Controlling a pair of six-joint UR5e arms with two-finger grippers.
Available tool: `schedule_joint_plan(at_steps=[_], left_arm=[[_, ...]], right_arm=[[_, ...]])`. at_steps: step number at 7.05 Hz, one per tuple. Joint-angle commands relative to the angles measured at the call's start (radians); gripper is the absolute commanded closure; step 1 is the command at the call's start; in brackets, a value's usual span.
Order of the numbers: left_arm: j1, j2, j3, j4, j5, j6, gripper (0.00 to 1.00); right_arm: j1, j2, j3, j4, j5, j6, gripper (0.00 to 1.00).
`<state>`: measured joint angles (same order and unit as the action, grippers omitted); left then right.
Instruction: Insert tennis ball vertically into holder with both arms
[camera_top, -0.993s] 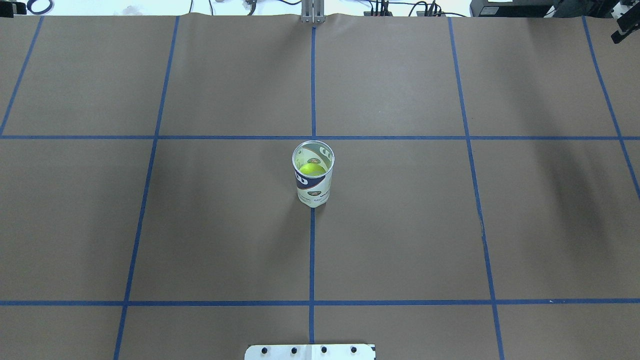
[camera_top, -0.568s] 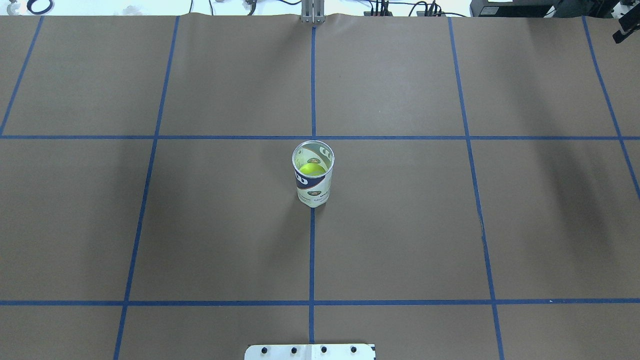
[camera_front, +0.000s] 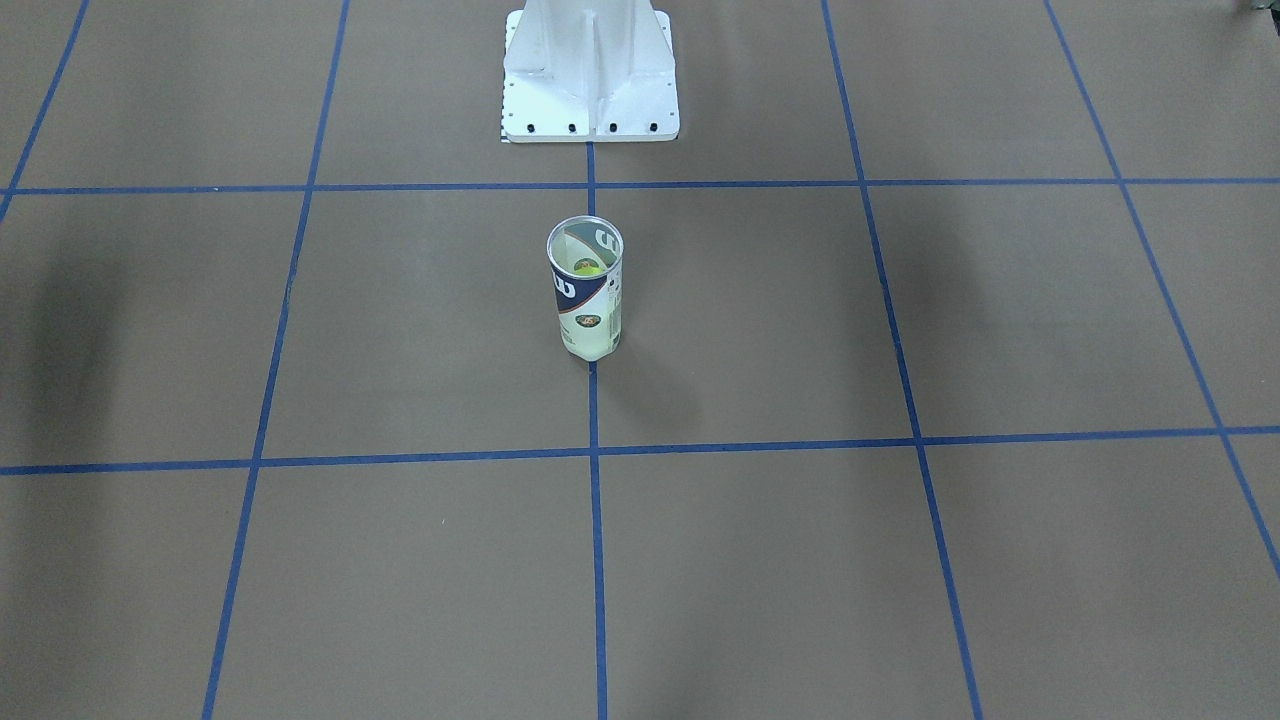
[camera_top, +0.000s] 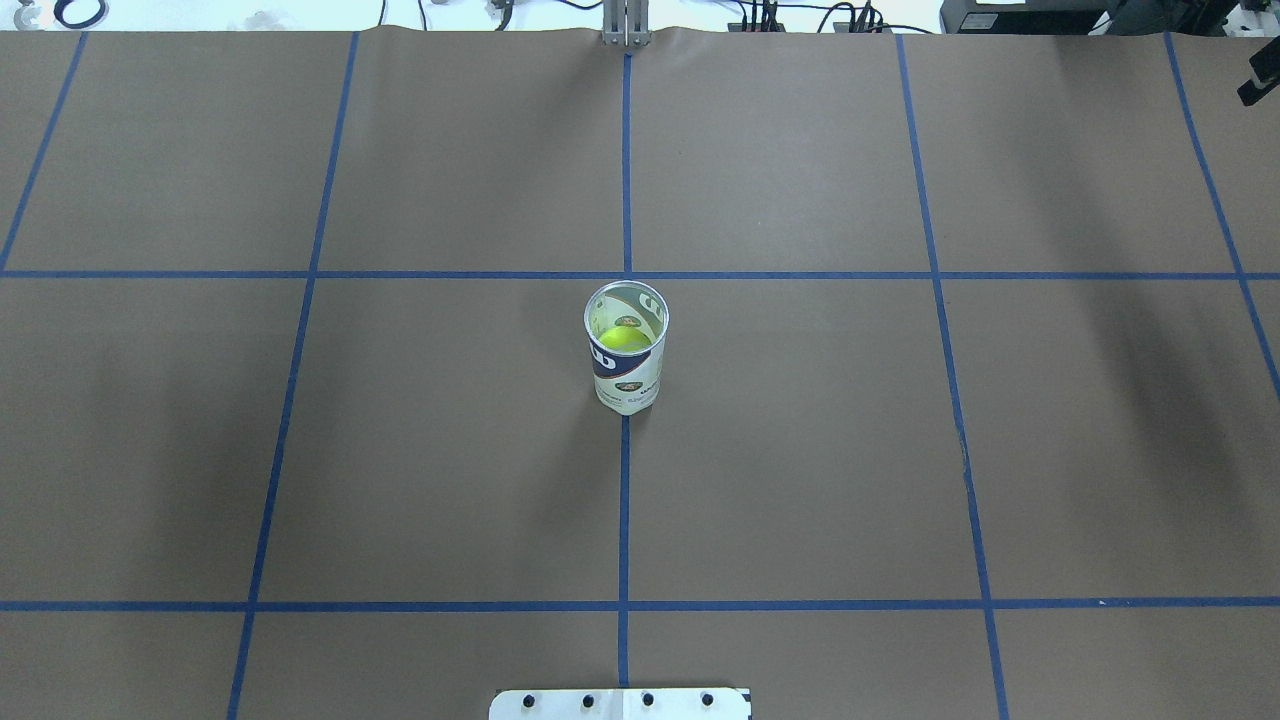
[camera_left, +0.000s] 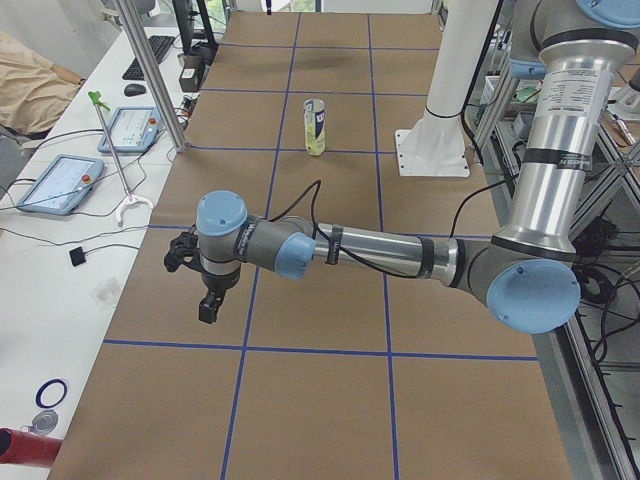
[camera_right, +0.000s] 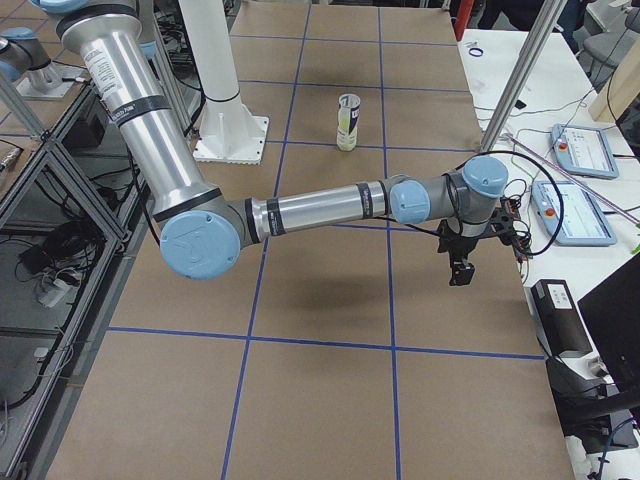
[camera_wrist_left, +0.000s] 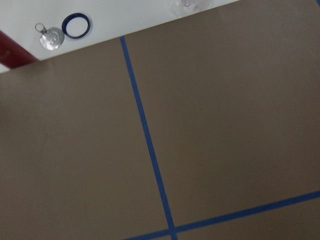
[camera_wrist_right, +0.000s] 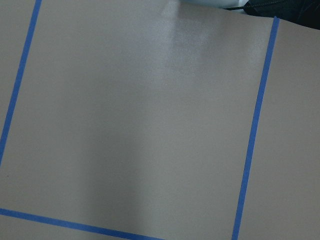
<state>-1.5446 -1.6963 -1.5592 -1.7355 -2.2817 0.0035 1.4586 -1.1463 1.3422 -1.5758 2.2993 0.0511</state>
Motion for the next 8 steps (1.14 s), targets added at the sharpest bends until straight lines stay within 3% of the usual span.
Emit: schedule_joint_plan(at_steps=[1,2,4,5,7,8], left_arm=[[-0.011,0.070,-0.035,0.228,0.001,0.119,0.00],[-0.032,0.075,-0.041,0.293,0.002,0.115,0.01],[-0.058,0.139,-0.074,0.284,-0.007,0.115,0.00],[-0.058,0.139,-0.102,0.283,-0.007,0.104,0.00],[-0.057,0.188,-0.166,0.254,-0.007,-0.092,0.00],[-0.057,0.191,-0.170,0.240,-0.024,-0.096,0.00]], right_arm=[[0.012,-0.060,0.017,-0.007,0.003,-0.001,0.00],[0.022,-0.099,0.018,-0.009,0.003,-0.001,0.00],[0.026,-0.176,0.064,-0.007,0.003,-0.001,0.00],[0.026,-0.232,0.139,-0.006,-0.001,0.013,0.00],[0.026,-0.279,0.190,-0.007,-0.001,0.018,0.00],[0.026,-0.279,0.192,-0.007,-0.001,0.018,0.00]])
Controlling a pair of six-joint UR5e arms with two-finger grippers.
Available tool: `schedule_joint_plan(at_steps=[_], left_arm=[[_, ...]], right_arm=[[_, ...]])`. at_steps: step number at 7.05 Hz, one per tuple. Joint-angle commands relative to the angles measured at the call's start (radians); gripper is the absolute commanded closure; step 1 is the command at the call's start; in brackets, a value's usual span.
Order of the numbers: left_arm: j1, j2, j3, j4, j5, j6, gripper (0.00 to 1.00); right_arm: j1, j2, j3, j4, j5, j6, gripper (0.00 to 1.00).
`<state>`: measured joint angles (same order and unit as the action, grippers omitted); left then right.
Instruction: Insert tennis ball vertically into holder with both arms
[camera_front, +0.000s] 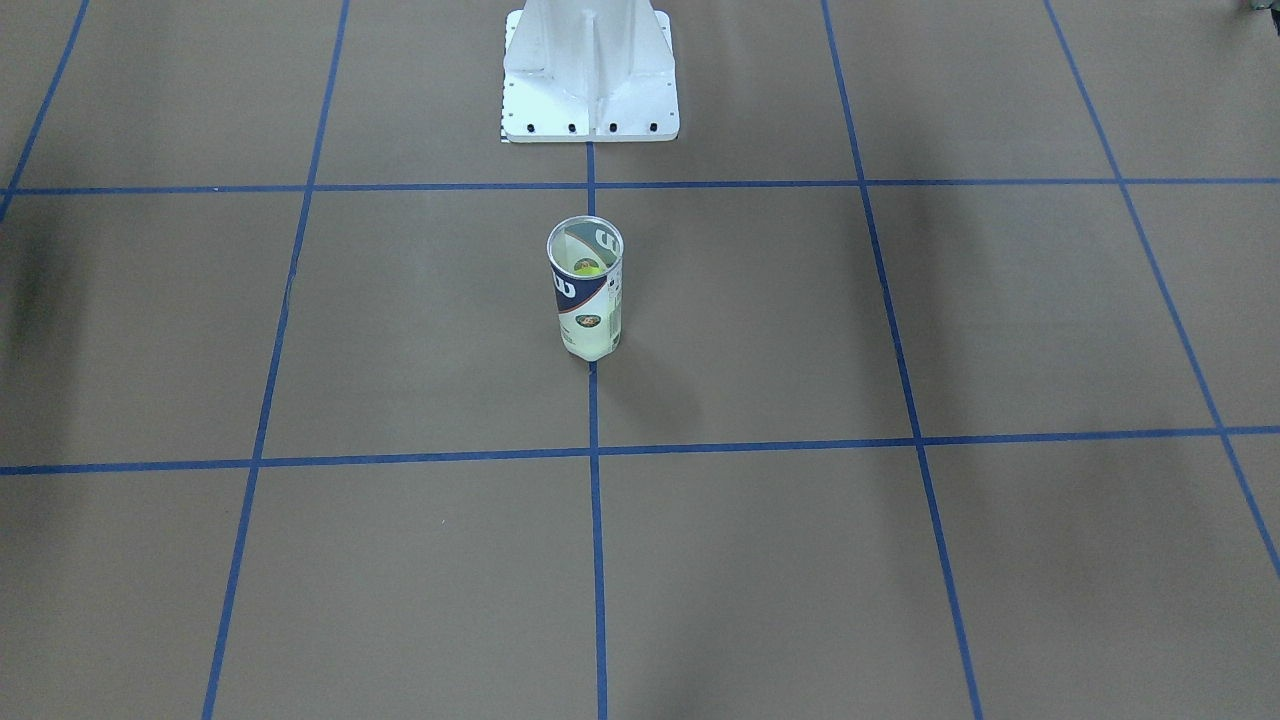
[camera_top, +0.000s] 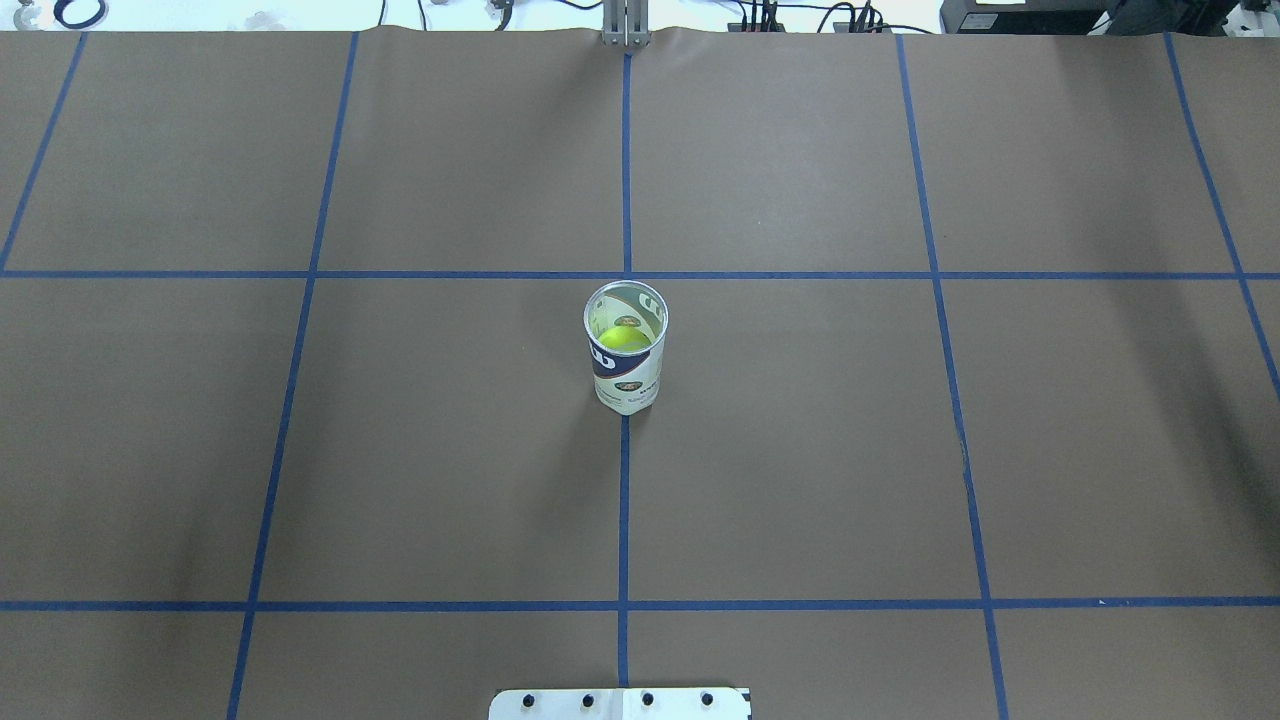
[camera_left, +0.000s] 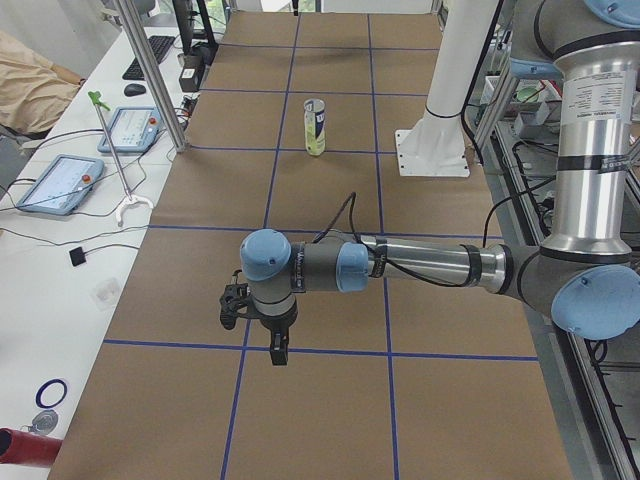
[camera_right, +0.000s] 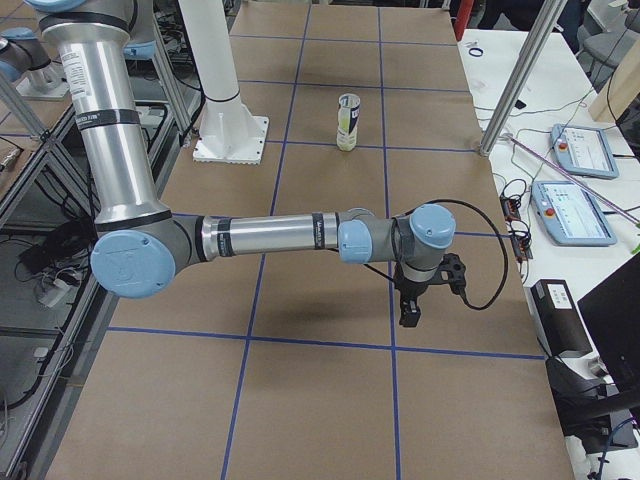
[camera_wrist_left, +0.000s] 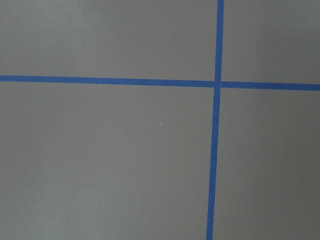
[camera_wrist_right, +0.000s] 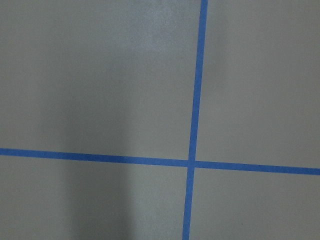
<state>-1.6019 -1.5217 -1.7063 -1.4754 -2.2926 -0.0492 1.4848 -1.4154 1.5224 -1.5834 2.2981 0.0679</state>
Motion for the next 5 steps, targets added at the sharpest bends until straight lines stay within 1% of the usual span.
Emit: schedule_joint_plan(at_steps=[1,3,5], left_arm=[[0.003,0.018,-0.001,-0.025,-0.036,-0.038,0.00],[0.005,0.011,0.005,-0.127,-0.034,-0.035,0.00],[0.004,0.012,0.007,-0.164,-0.034,-0.035,0.00]], right_arm=[[0.000,-0.007,0.005,0.002,0.000,0.000,0.00],[-0.001,-0.008,-0.004,0.008,-0.003,-0.003,0.00],[-0.001,-0.010,-0.004,0.011,-0.006,0.000,0.00]])
